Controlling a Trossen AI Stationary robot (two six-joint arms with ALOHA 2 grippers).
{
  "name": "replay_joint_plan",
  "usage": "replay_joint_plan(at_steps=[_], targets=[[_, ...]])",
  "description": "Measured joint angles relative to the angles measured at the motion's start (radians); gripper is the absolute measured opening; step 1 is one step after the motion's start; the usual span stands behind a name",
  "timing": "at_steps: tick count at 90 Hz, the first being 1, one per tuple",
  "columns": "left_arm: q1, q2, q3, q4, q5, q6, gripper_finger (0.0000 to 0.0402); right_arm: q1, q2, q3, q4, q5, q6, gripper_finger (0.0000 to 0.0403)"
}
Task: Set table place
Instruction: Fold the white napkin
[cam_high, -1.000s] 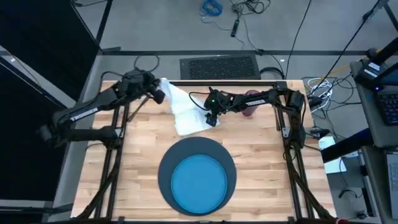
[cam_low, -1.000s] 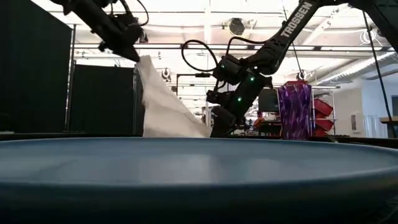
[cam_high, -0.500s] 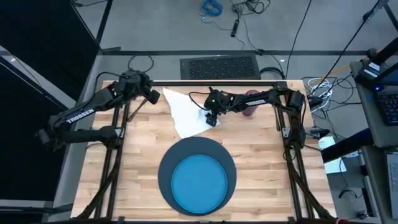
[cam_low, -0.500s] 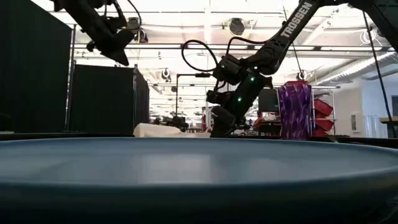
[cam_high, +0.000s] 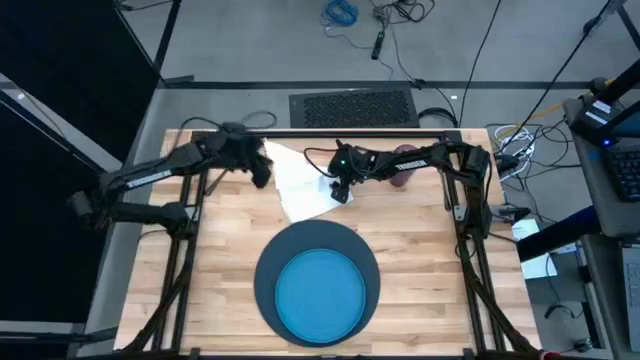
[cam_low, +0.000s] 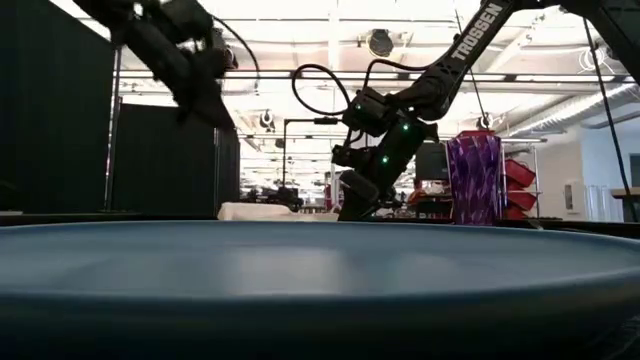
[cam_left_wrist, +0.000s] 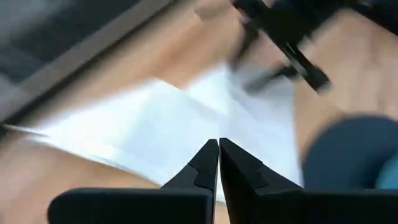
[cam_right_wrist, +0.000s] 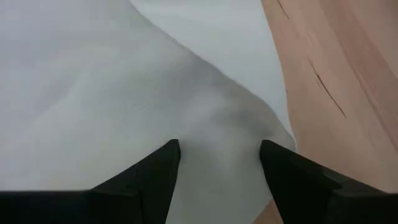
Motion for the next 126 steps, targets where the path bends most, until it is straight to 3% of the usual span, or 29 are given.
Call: replay_joint_plan(at_steps=[7, 19, 44, 65, 102, 126], targets=[[-0.019, 0.068, -0.007, -0.001, 0.057, 0.0, 0.0, 0.0, 0.0, 0.0, 0.0, 0.0, 0.0, 0.0215], [-0.033, 0.137, -0.007, -0.019, 0.038, 0.005, 0.0, 0.0, 0.0, 0.0, 0.0, 0.0, 0.001, 0.0215], [-0.033, 0.185, -0.006, -0.079, -0.179, 0.028, 0.0, 0.001, 0.0, 0.0, 0.0, 0.0, -0.001, 0.0215], [-0.033, 0.214, -0.005, -0.103, -0.172, 0.014, 0.0, 0.001, 0.0, 0.0, 0.0, 0.0, -0.001, 0.0215], [-0.043, 0.392, -0.005, -0.057, -0.179, 0.027, 0.0, 0.001, 0.0, 0.0, 0.0, 0.0, -0.001, 0.0215], [-0.042, 0.405, -0.005, -0.011, -0.182, 0.037, 0.0, 0.001, 0.0, 0.0, 0.005, 0.0, -0.004, 0.0215]])
